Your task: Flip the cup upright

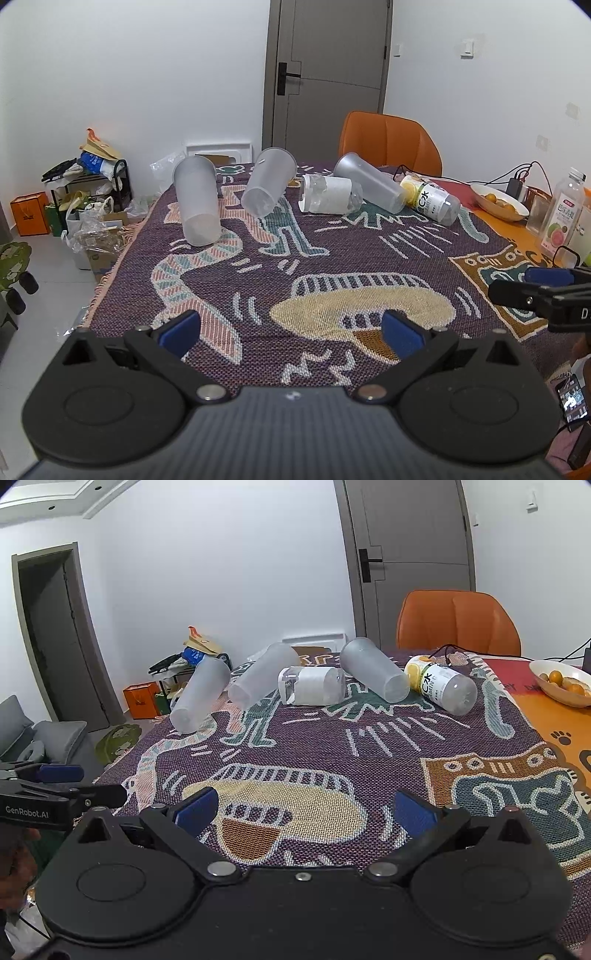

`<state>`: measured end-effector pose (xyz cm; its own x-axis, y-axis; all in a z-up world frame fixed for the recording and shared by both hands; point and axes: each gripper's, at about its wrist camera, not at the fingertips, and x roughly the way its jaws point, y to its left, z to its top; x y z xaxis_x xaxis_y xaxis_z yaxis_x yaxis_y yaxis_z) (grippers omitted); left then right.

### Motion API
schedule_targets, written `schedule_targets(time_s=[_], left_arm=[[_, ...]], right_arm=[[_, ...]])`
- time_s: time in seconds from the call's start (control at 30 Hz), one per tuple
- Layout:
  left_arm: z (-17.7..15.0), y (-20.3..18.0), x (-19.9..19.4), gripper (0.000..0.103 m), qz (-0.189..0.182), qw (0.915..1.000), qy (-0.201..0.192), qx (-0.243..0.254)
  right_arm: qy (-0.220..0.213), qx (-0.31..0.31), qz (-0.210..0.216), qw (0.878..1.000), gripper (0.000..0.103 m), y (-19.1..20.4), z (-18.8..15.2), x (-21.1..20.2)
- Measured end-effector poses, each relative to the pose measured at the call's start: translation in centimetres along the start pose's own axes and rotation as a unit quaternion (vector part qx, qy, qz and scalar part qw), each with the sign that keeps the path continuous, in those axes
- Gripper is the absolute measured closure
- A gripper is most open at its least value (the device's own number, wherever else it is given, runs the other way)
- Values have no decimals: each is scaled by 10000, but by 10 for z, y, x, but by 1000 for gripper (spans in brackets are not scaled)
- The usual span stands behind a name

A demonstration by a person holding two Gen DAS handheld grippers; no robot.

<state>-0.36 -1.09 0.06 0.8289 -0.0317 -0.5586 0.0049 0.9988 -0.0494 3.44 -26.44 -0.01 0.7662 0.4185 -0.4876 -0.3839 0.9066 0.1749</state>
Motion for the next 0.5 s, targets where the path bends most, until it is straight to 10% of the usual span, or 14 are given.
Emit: schedule_targets(time_s=[0.5], left_arm=[[4, 4, -3, 0, -26, 10000, -22, -80]], right_arm=[[-20, -8, -1, 10000, 0, 0, 1, -1]])
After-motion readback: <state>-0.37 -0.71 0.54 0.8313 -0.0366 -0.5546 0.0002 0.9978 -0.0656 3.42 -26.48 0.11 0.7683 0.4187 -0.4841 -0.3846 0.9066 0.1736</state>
